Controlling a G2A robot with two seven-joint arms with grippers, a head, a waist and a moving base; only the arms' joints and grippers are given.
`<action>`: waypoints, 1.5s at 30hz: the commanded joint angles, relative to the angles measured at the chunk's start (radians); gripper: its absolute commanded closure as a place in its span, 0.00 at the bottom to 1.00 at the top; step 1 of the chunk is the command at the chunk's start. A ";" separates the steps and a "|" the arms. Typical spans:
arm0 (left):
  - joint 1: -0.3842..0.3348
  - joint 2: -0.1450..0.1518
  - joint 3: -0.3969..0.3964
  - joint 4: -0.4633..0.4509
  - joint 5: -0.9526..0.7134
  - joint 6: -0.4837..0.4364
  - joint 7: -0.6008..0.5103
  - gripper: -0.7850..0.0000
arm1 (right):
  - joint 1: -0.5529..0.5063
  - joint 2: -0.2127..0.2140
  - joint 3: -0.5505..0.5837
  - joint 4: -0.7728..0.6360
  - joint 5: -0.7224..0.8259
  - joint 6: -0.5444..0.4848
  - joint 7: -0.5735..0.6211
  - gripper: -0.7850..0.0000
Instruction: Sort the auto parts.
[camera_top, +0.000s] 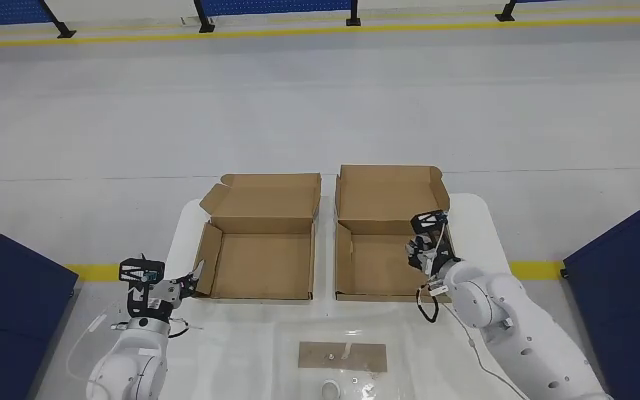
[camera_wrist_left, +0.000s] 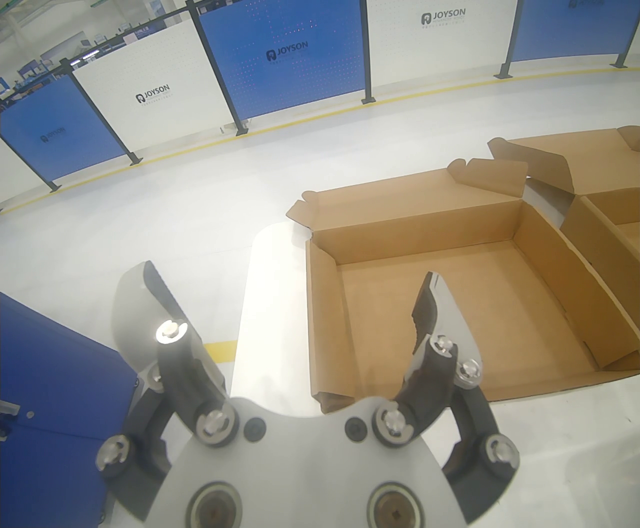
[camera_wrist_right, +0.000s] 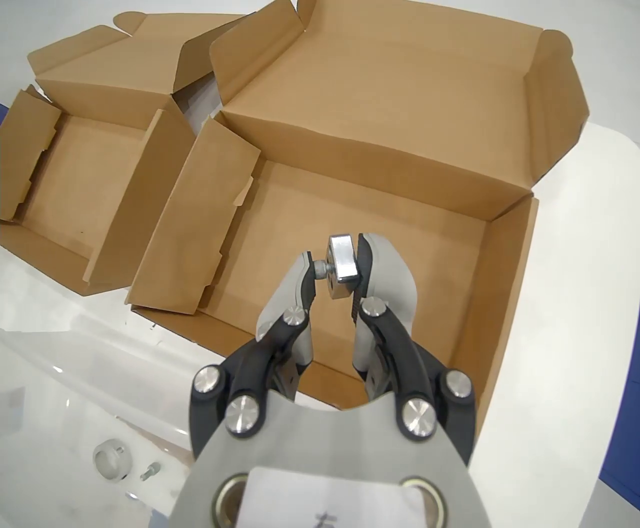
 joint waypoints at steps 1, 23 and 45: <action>0.000 0.000 0.000 0.000 0.000 0.000 0.000 0.00 | 0.000 0.000 0.000 0.000 0.000 0.000 0.000 1.00; 0.000 0.000 0.000 0.000 0.000 0.000 0.000 0.00 | 0.226 -0.088 -0.221 0.270 -0.208 0.285 0.264 1.00; 0.000 0.000 0.000 0.000 0.000 0.000 0.000 0.00 | 0.284 -0.132 -0.228 0.415 -0.138 0.269 0.255 1.00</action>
